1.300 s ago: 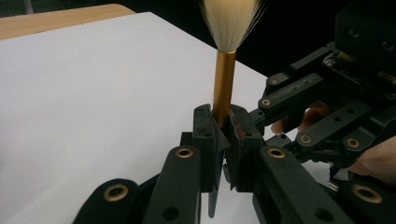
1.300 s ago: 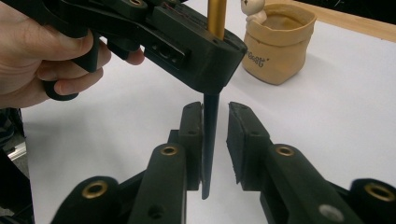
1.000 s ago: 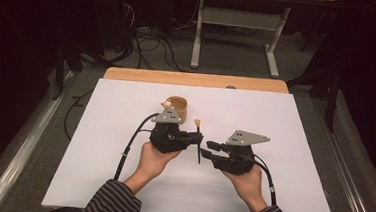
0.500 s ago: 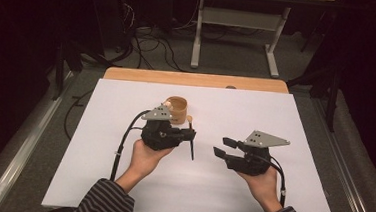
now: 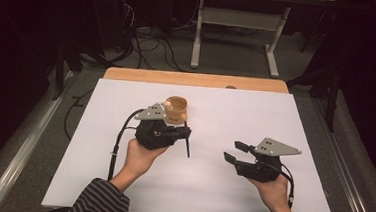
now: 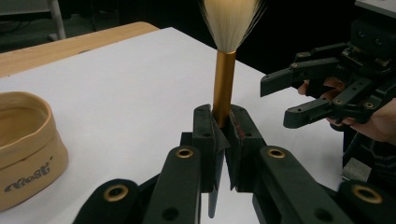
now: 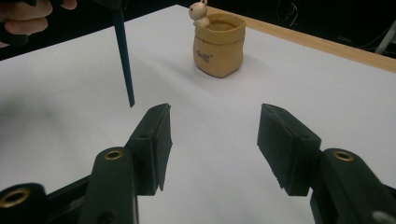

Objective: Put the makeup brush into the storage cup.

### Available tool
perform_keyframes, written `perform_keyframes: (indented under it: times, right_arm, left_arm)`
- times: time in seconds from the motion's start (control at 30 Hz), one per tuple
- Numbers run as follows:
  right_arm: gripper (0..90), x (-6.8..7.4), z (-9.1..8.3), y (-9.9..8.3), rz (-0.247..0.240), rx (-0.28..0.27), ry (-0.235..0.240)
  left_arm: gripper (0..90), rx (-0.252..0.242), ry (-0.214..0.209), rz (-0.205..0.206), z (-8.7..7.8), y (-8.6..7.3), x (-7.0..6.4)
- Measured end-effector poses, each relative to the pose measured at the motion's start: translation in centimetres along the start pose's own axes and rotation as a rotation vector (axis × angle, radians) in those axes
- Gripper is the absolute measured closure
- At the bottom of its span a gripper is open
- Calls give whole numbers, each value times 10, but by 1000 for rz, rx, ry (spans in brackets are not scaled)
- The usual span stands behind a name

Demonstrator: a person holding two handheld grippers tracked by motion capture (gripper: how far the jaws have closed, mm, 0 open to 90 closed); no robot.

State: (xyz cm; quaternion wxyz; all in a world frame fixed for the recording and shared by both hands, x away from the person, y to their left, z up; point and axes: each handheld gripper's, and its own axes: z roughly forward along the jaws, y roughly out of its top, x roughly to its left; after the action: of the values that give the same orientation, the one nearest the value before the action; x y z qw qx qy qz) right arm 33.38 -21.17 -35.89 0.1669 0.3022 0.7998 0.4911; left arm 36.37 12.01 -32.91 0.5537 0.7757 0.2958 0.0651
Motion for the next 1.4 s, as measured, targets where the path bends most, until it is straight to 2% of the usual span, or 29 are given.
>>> perform_keyframes:
  times: [0.23,0.43,0.57,0.7,0.9,1.07,1.13,1.4]
  right_arm:
    - [433,-11,-8,-13,33,11,-42]
    - [419,-25,-7,-29,131,-32,-94]
    - [411,-31,-13,-36,112,-42,-83]
    - [404,-36,-13,-41,138,-30,-86]
    - [402,-37,-11,-46,148,-24,-97]
    - [401,-37,-12,-48,139,-24,-117]
    - [401,-35,-13,-50,143,-18,-117]
    - [399,-36,-12,-53,140,-5,-124]
  left_arm:
    - [834,0,10,6,-5,1,2]
    - [834,0,30,-3,-11,1,7]
    - [834,-8,34,-4,-14,3,9]
    - [834,-13,43,-11,-17,3,12]
    - [834,-18,62,-17,-26,5,16]
    - [834,-22,75,-29,-29,9,24]
    - [834,-25,71,-39,-29,11,26]
    - [834,-29,113,-24,-30,27,34]
